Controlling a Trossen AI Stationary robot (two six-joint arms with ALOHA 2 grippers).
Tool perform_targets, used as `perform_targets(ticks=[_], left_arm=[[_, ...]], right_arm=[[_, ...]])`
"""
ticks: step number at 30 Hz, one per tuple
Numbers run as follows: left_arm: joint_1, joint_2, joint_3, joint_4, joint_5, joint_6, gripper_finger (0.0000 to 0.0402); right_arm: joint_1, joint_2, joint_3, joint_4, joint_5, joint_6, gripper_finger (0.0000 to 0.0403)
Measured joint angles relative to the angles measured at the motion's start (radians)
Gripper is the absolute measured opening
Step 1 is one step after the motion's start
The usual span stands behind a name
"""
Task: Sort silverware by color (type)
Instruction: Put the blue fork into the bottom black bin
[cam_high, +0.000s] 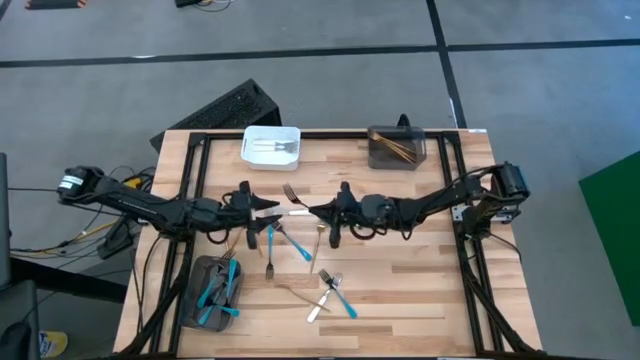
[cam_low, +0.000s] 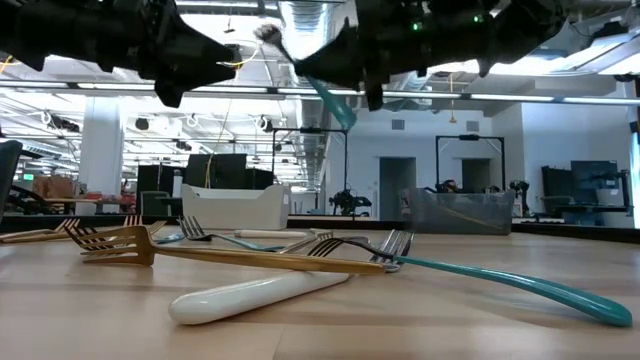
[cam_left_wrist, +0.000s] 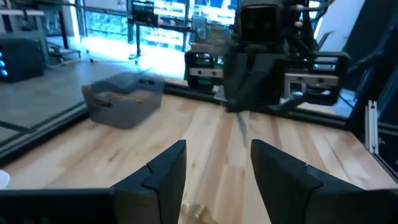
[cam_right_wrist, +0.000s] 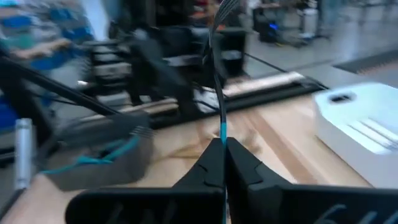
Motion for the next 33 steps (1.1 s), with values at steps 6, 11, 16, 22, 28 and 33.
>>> perform_targets(ticks=[6, 11, 16, 22, 28, 33], left_arm=[[0.043, 0.026, 0.0, 0.095, 0.048, 0.034, 0.0167], [0.066, 0.128, 0.001, 0.281, 0.159, 0.073, 0.0167], [0.071, 0.261, 0.008, 0.453, 0.192, 0.106, 0.0167], [0.071, 0.381, 0.078, 0.498, 0.193, 0.122, 0.0167], [0.072, 0.442, 0.134, 0.497, 0.193, 0.146, 0.0166], [0.093, 0.442, 0.138, 0.497, 0.194, 0.129, 0.0126]], right_arm=[[0.0, 0.0, 0.0, 0.08, -0.063, -0.025, 0.0011], [0.0, 0.0, 0.0, 0.081, -0.069, -0.032, 0.0011], [0.005, 0.0, 0.0, 0.081, -0.069, -0.033, 0.0011], [0.006, 0.0, 0.0, 0.079, -0.069, -0.034, 0.0011], [0.007, 0.0, 0.0, 0.073, -0.069, -0.034, 0.0011], [0.018, 0.0, 0.0, 0.056, -0.068, -0.034, 0.0011]])
